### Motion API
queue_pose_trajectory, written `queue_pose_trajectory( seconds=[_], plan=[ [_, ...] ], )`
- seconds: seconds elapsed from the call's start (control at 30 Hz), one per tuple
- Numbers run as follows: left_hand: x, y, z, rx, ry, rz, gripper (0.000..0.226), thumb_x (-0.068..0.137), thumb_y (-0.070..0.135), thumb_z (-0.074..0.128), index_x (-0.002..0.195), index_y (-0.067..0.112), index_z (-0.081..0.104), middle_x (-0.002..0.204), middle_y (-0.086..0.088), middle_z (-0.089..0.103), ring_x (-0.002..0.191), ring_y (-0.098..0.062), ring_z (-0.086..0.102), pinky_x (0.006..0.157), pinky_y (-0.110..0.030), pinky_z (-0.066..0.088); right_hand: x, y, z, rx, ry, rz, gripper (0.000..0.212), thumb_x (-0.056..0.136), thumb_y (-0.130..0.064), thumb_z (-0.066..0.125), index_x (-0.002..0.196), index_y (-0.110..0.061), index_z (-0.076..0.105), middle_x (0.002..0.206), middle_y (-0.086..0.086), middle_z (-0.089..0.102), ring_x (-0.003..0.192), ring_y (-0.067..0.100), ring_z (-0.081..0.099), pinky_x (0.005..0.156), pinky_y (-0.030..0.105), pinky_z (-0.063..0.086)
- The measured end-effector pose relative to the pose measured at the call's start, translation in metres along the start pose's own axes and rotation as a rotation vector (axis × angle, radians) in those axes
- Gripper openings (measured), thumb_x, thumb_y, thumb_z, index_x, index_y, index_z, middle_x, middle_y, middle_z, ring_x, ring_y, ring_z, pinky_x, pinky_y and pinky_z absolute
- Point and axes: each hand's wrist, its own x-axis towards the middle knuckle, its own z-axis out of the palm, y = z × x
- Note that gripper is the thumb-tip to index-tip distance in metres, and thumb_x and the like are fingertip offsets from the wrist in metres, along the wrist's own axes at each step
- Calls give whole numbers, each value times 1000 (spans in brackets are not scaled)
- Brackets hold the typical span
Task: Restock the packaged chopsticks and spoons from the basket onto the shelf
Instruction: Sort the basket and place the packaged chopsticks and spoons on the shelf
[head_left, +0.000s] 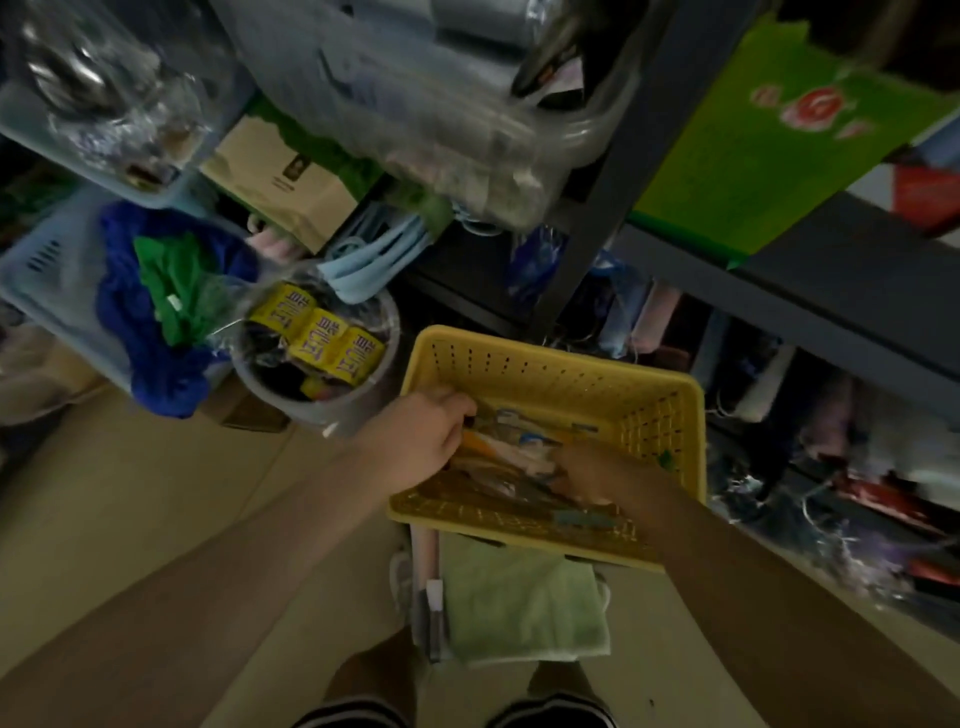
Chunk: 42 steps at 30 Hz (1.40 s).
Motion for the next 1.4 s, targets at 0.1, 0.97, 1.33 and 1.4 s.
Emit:
queue_pose_trajectory(
  seconds=[0.1,0.97,1.33,1.4],
  plan=[
    [6,14,12,-25,21,-56,21,94,17,39,109,12,52,104,-6,58,94,-25,59,69,-30,41,-27,21,-27,31,51,36,35,93,-29,53,124,-13,54,123,12,61,103,30,60,89,40,49],
    [45,19,70,257,-336,-12,21,93,22,46,101,13,62,104,-9,65,96,-26,62,75,-31,46,-76,53,-26,865,86,47,37,90,-3,53,127,-3,50,117,15,63,99,30,64,82,37,55],
    [-10,49,-18,-889,255,-101,9,86,17,61,77,18,61,71,12,63,67,-1,55,66,-17,42,-145,46,-18,1236,387,-42,37,88,-7,59,124,-11,51,113,-1,60,107,20,60,91,36,47],
    [-16,62,-41,-1128,376,-119,19,87,13,59,70,20,59,60,10,59,59,-2,52,62,-19,42,-164,39,-22,1313,436,-133,25,89,-7,56,114,-10,59,96,-8,72,91,11,68,76,23,51]
  ],
)
